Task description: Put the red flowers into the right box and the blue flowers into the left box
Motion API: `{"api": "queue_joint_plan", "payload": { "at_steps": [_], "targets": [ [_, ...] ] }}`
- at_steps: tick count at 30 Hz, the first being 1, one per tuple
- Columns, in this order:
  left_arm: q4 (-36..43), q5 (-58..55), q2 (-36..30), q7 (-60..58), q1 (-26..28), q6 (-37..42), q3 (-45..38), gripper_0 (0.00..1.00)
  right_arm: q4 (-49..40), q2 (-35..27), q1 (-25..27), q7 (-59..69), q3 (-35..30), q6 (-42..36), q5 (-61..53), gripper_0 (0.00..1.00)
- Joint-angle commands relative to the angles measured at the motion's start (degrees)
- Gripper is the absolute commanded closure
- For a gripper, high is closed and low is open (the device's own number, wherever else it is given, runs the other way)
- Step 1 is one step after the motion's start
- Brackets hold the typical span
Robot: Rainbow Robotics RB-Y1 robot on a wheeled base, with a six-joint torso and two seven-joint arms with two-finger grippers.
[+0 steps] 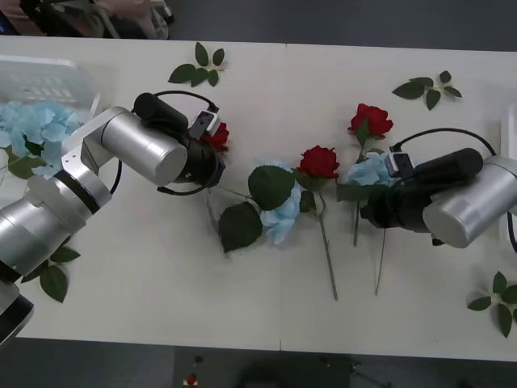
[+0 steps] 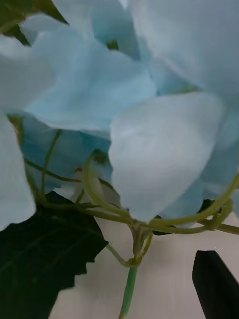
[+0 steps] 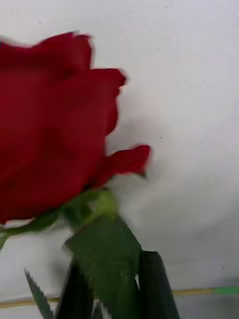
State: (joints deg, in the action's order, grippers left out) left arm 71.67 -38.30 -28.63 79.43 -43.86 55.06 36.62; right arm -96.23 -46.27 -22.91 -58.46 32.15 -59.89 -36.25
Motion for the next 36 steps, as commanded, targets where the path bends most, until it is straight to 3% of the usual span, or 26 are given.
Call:
{"api": "queue_joint_plan", "payload": {
  "at_steps": [1,4,6,8,10,14,18,22,25,31,36],
  "targets": [
    [0.7,-0.2,-0.4,-3.5,-1.7,-0.5,-0.7,0.98,1.2,-1.2,-1.4,0.6,1.5,2.0,1.0,0.27],
    [0.8,0.3,-0.4,-3.5,-1.8,-0.6,-0.7,0.99,1.4,-1.1,-1.4,0.3,1.6,2.1,1.2,0.4],
    [0.8,1.1,-0.4,-3.6,-1.8,-0.7,-0.8,1.0,1.4,-1.1,-1.4,0.3,1.6,2.1,1.2,0.57],
    [1.0,2.0,-0.5,-3.6,-1.8,-0.7,-1.8,1.0,1.4,-1.0,-1.4,0.4,1.6,2.1,1.1,0.83],
    [1.7,1.9,-0.7,-3.6,-1.8,-0.6,-2.8,1.0,1.3,-1.0,-1.4,0.5,1.6,2.1,1.1,0.99],
    [7.3,-0.8,-2.7,-3.8,-1.8,0.5,-5.4,1.0,1.0,-1.1,-1.5,0.3,0.0,2.0,0.4,1.0],
    [18.8,-7.1,-5.6,-3.8,-1.3,3.9,-10.1,1.0,-0.7,-2.1,-1.4,0.2,-2.4,1.9,-1.7,1.0],
    [32.4,-14.0,-8.6,-3.7,3.3,4.3,-16.5,1.0,-4.3,-4.8,-1.4,-1.0,-5.9,1.8,-5.5,1.0],
    [42.1,-18.4,-10.6,-2.8,10.5,-2.2,-20.5,1.0,-9.2,-7.7,-0.7,-5.1,-10.4,3.2,-9.9,1.0],
    [49.9,-21.3,-8.4,7.6,21.5,-17.6,-21.1,1.0,-17.2,-7.5,5.0,-15.1,-23.4,4.0,-21.1,1.0],
    [50.4,-23.7,-0.6,16.3,22.8,-22.3,-20.5,1.0,-25.1,-0.4,13.2,-25.0,-36.6,4.3,-25.4,1.0]
  ]
}}
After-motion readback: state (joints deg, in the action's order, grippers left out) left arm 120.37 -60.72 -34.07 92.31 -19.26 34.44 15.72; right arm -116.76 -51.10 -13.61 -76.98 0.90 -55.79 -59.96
